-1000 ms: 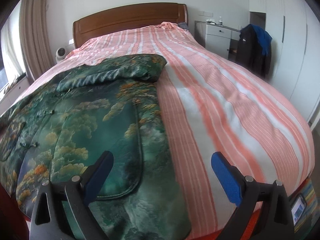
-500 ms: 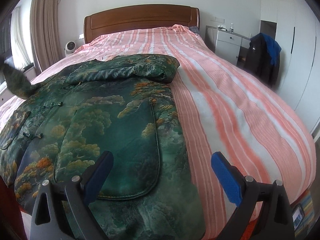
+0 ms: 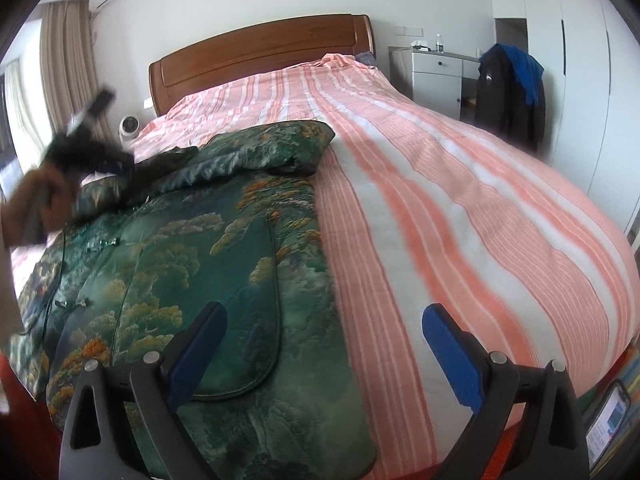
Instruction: Fold large clothes
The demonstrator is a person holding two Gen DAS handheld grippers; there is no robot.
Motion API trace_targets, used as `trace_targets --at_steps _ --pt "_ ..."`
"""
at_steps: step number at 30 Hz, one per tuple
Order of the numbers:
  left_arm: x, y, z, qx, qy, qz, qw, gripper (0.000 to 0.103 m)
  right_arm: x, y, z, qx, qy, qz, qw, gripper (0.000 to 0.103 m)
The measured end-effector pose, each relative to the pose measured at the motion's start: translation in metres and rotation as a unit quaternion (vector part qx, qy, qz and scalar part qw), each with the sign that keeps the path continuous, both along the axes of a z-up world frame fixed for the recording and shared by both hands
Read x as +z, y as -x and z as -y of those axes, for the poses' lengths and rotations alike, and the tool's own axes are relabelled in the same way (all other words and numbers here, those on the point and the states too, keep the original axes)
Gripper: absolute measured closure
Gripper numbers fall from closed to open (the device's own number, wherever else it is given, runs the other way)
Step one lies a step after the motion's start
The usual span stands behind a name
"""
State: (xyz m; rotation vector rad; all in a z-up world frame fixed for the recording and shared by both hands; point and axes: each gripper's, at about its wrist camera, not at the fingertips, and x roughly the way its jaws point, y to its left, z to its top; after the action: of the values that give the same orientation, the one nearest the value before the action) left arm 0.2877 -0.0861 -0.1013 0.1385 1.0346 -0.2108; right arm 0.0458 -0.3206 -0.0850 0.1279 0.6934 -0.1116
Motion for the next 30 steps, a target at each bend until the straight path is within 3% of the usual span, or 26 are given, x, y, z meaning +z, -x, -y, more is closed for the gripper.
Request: trace_targets --at_steps 2,6,8,10,12,15,16,17,21,23,26,30 --pt "0.008 0.022 -0.008 -0.020 -0.006 0.013 0.9997 0.028 -0.001 0.000 0.005 -0.005 -0.008 0.001 1.000 0.006" --pt "0.038 0.062 -0.050 -0.040 -0.014 0.066 0.9969 0.016 -0.006 -0.007 0.010 -0.013 -0.023 -0.010 1.000 0.006" --pt "0.053 0.071 -0.088 -0.006 -0.013 0.098 0.9951 0.006 -0.008 -0.011 0.008 -0.012 -0.021 -0.014 1.000 0.006" --pt "0.056 0.060 -0.122 0.046 -0.010 0.109 0.9929 0.004 -0.008 -0.013 0.003 -0.006 -0.012 -0.016 1.000 0.006" --pt "0.036 0.040 -0.159 0.117 -0.022 0.090 0.9887 0.003 -0.008 -0.013 -0.002 -0.001 -0.002 -0.016 1.000 0.006" --pt "-0.027 0.009 -0.196 0.192 -0.056 -0.025 0.9795 0.004 -0.007 -0.012 -0.011 0.009 0.014 -0.018 1.000 0.006" --pt "-0.041 0.008 -0.202 0.200 -0.044 -0.044 0.9779 0.008 -0.007 -0.013 -0.013 0.014 0.017 -0.020 1.000 0.006" --pt "-0.041 0.014 -0.206 0.209 -0.018 -0.038 0.9770 0.008 -0.006 -0.013 -0.014 0.018 0.016 -0.023 0.999 0.006" --pt "0.000 0.050 -0.208 0.189 0.027 0.010 0.9815 0.009 0.011 -0.018 0.007 0.024 -0.011 -0.017 1.000 0.006" --pt "0.029 0.076 -0.212 0.171 0.015 0.041 0.9843 0.006 0.019 -0.032 0.023 0.018 0.003 -0.021 1.000 0.006" --pt "0.065 0.124 -0.220 0.155 -0.015 0.080 0.9846 0.004 0.018 -0.078 0.062 -0.002 0.022 -0.069 0.997 0.002" --pt "0.078 0.174 -0.234 0.181 -0.017 0.094 0.9788 0.003 -0.001 -0.148 0.122 -0.056 0.036 -0.103 0.992 0.002"
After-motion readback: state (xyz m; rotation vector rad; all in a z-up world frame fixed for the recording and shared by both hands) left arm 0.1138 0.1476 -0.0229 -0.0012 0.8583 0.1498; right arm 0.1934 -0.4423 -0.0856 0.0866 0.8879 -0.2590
